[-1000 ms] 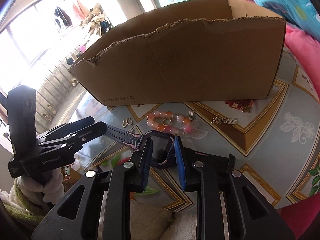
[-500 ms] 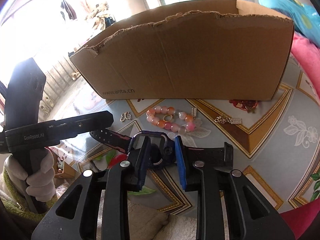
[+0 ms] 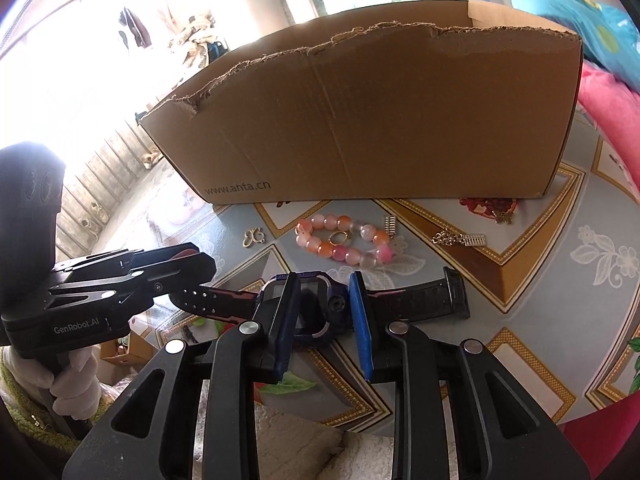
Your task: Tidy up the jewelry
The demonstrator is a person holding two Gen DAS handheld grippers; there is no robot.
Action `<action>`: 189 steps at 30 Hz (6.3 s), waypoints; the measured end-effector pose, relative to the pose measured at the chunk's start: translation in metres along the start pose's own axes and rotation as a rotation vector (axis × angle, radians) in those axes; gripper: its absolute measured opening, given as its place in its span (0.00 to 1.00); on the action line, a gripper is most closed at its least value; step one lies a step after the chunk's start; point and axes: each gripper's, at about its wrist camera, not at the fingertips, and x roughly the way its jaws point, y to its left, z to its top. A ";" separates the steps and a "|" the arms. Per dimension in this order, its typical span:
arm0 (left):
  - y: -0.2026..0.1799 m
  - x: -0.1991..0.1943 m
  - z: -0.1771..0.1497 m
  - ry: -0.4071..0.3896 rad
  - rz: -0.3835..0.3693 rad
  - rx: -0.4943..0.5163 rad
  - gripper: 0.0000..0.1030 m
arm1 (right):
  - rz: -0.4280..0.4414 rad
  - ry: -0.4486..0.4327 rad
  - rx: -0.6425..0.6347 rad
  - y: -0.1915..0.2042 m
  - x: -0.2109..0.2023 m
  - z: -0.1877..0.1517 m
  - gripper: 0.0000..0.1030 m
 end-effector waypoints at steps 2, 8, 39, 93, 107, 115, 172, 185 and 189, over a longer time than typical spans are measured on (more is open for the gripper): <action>0.000 0.000 -0.002 0.005 0.021 0.015 0.36 | -0.008 -0.001 -0.003 0.003 0.002 0.000 0.24; 0.010 -0.008 -0.005 0.004 -0.011 -0.001 0.50 | -0.026 -0.007 -0.004 0.008 0.006 0.000 0.24; -0.007 0.002 -0.019 0.030 0.013 0.136 0.19 | -0.050 -0.008 -0.002 0.011 0.005 -0.002 0.27; -0.019 -0.007 -0.011 -0.025 0.048 0.217 0.19 | -0.199 -0.114 0.024 -0.010 -0.049 -0.001 0.09; -0.037 -0.058 0.010 -0.154 0.001 0.260 0.18 | -0.188 -0.251 -0.014 0.002 -0.097 0.017 0.00; -0.047 -0.098 0.082 -0.290 -0.007 0.343 0.18 | -0.154 -0.398 -0.137 0.006 -0.128 0.086 0.00; -0.009 -0.113 0.108 -0.383 0.055 0.206 0.57 | -0.105 -0.316 -0.002 -0.044 -0.105 0.105 0.24; -0.002 -0.026 0.010 -0.117 0.189 0.174 0.59 | -0.161 -0.063 0.045 -0.012 -0.038 0.004 0.36; 0.005 -0.005 -0.007 -0.063 0.235 0.181 0.59 | -0.211 -0.045 -0.004 0.003 -0.023 -0.007 0.44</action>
